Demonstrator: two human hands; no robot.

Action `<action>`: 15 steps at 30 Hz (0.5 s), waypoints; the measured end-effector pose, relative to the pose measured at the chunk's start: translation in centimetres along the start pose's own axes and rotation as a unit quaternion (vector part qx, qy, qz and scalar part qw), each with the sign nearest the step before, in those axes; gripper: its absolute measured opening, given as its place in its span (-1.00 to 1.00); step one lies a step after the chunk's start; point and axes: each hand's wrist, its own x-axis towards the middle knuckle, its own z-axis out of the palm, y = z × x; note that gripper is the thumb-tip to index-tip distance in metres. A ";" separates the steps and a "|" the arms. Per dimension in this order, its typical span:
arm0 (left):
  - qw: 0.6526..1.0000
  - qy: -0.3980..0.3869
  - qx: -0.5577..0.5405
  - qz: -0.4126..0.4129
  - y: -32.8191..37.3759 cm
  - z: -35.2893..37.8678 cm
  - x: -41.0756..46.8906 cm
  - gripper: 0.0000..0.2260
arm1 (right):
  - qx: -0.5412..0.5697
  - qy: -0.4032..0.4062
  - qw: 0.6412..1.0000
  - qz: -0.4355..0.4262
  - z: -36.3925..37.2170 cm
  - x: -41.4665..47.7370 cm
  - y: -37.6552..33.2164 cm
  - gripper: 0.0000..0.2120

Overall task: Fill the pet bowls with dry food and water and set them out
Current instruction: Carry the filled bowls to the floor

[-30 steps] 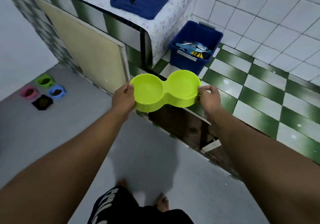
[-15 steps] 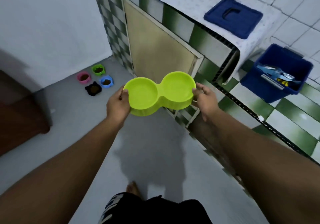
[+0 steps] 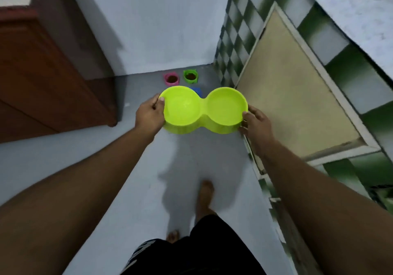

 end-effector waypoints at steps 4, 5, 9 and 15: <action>0.997 0.056 -0.013 -0.048 -1.5 -1.5 4.5 -0.73 | -0.017 -0.065 0.998 0.002 5.3 6.8 -1.7 -0.72; 0.996 0.061 -0.025 -0.063 -1.9 -1.7 5.7 -0.72 | -0.020 -0.082 0.996 0.009 6.6 8.5 -2.4 -0.74; 0.987 0.123 -0.042 -0.091 -3.2 -2.1 10.2 -0.68 | -0.049 -0.140 0.989 0.021 11.2 14.9 -4.3 -0.67; 0.972 0.183 -0.035 -0.142 -4.5 -2.8 17.6 -0.61 | -0.095 -0.173 0.980 0.041 18.7 23.9 -6.6 -0.63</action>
